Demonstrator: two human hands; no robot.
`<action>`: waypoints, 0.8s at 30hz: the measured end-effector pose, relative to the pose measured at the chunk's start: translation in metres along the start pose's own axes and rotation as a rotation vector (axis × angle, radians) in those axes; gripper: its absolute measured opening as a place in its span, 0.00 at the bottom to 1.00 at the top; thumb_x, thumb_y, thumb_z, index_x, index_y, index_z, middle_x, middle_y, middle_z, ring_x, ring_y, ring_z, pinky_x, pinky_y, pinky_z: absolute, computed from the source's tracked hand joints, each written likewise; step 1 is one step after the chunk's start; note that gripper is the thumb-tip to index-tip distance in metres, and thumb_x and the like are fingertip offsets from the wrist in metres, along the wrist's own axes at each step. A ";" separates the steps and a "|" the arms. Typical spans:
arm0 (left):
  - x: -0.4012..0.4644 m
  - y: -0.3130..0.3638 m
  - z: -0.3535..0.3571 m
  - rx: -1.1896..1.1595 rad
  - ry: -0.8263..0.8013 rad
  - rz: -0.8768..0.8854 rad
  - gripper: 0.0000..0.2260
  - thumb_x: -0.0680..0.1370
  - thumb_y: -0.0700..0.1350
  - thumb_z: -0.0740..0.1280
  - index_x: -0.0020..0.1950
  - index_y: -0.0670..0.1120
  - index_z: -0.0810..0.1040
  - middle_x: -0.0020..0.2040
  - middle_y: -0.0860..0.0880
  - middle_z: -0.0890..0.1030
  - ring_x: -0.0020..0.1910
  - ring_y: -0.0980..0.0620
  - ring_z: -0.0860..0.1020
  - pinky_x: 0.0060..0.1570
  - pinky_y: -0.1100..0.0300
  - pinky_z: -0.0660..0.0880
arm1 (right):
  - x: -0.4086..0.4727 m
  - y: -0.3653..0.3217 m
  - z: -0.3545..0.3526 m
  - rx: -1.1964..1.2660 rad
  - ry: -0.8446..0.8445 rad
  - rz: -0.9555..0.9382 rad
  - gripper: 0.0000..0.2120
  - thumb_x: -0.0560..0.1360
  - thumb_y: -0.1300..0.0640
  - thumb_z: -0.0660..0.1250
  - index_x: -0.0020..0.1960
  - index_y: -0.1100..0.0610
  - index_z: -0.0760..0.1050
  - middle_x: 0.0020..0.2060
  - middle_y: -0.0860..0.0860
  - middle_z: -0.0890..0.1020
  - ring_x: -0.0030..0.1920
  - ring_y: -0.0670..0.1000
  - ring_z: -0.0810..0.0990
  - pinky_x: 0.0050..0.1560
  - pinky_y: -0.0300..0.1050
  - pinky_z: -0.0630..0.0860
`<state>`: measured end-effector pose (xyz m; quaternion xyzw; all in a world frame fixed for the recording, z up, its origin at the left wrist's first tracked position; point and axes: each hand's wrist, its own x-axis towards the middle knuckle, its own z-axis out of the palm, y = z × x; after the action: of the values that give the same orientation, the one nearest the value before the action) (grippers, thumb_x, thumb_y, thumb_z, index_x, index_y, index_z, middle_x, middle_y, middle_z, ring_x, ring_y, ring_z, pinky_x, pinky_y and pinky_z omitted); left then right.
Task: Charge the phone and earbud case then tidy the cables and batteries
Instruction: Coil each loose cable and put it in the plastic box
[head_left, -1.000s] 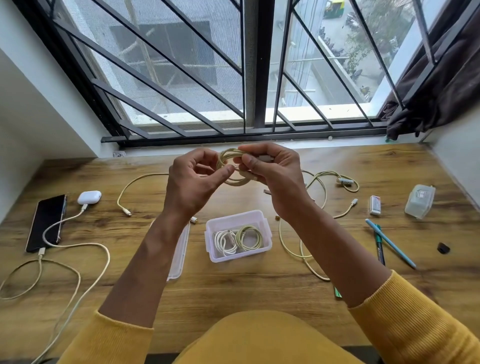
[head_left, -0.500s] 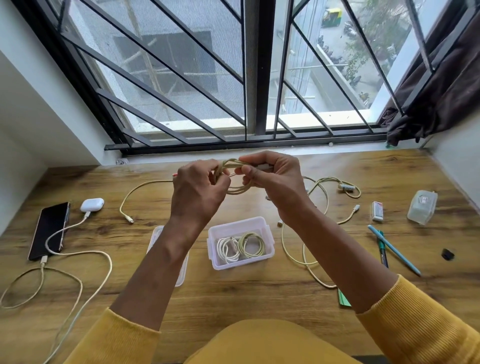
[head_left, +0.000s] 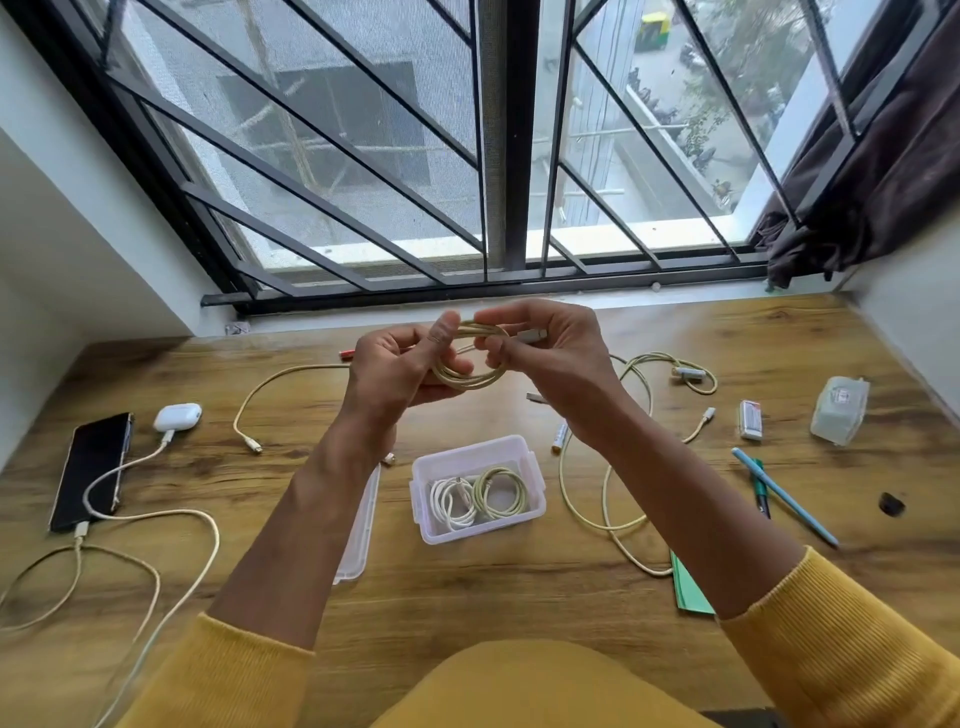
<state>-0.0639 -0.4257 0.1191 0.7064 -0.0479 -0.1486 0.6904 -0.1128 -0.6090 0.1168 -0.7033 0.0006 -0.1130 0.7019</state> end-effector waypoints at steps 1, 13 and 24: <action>0.002 -0.001 -0.001 -0.050 -0.031 -0.030 0.17 0.77 0.56 0.74 0.47 0.40 0.83 0.46 0.37 0.87 0.44 0.43 0.87 0.48 0.50 0.85 | 0.000 0.000 -0.001 -0.004 -0.006 0.003 0.12 0.76 0.70 0.74 0.57 0.60 0.85 0.43 0.62 0.87 0.43 0.56 0.84 0.53 0.65 0.82; 0.008 -0.012 -0.008 0.028 0.204 0.071 0.16 0.66 0.51 0.82 0.47 0.42 0.88 0.42 0.40 0.87 0.40 0.44 0.85 0.54 0.40 0.85 | -0.008 0.016 0.003 -0.036 0.020 0.049 0.11 0.75 0.63 0.78 0.54 0.67 0.83 0.43 0.65 0.87 0.39 0.53 0.83 0.35 0.41 0.78; -0.010 -0.005 0.007 0.387 0.337 0.473 0.38 0.71 0.47 0.83 0.77 0.51 0.69 0.44 0.54 0.87 0.43 0.58 0.87 0.45 0.58 0.84 | -0.008 0.021 0.001 -0.023 -0.066 0.130 0.10 0.80 0.64 0.72 0.60 0.64 0.83 0.41 0.61 0.86 0.35 0.52 0.81 0.33 0.48 0.82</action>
<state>-0.0763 -0.4290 0.1153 0.8080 -0.1229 0.1464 0.5573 -0.1173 -0.6073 0.0946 -0.7132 0.0243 -0.0438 0.6992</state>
